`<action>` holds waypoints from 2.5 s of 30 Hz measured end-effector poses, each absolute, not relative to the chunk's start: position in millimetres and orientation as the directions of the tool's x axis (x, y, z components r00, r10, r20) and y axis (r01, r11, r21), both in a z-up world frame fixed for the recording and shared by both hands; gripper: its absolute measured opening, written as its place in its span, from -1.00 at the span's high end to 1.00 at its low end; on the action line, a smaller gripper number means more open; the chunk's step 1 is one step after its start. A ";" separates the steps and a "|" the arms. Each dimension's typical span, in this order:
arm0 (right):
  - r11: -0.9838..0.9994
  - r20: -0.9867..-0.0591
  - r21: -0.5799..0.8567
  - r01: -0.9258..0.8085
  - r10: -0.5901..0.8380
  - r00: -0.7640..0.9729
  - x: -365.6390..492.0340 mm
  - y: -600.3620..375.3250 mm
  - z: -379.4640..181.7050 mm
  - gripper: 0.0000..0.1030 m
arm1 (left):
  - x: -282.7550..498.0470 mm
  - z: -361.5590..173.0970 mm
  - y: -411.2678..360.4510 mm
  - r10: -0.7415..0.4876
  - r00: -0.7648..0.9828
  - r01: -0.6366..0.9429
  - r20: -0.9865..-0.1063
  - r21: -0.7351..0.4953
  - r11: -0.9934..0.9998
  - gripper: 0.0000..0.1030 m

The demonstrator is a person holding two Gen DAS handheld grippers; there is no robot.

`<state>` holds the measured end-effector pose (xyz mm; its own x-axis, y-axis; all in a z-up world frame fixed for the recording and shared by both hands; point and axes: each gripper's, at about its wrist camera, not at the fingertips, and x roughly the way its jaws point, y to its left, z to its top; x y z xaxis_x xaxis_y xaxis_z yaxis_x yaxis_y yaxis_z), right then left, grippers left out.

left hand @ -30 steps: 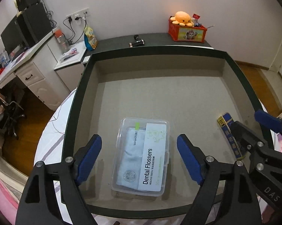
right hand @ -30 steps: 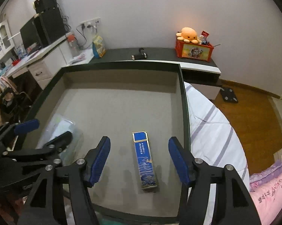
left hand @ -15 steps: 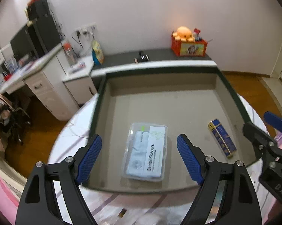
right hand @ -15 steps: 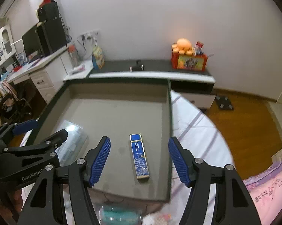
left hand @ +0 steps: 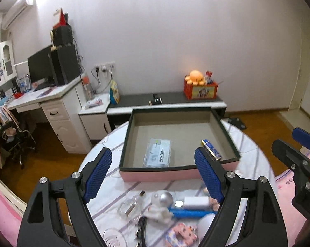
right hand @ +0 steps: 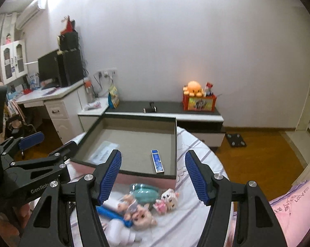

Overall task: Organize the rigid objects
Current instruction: 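Withdraw both tools from the pink box back over the bed, then grasp the black hair clip with the left tool while the right tool grasps the white plug adapter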

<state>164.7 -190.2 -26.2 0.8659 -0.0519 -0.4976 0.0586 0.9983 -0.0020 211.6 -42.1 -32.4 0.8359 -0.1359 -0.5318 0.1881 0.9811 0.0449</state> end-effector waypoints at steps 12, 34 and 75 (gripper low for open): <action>0.998 -0.306 -0.060 0.034 -0.051 0.951 63.9 -153.2 19.1 -0.56 | 108.1 10.7 -8.9 -0.146 0.926 0.156 -0.348 0.001 0.988 -0.84; 0.996 -0.248 -0.053 0.075 -0.086 0.965 27.4 -145.0 20.3 -0.58 | 68.3 21.0 -6.7 -0.158 0.950 0.177 -0.268 0.051 0.983 -1.00; 0.989 -0.843 0.124 0.078 0.063 0.534 187.5 -156.9 -198.0 -0.52 | 217.6 -205.2 9.6 -0.094 0.527 0.185 -0.845 0.006 0.983 -0.67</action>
<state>187.5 -156.9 -198.0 0.5338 0.0634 -0.8432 0.0779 0.9892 0.1237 217.6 9.6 -205.2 0.5265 -0.0942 -0.8449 0.1854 0.9827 0.0060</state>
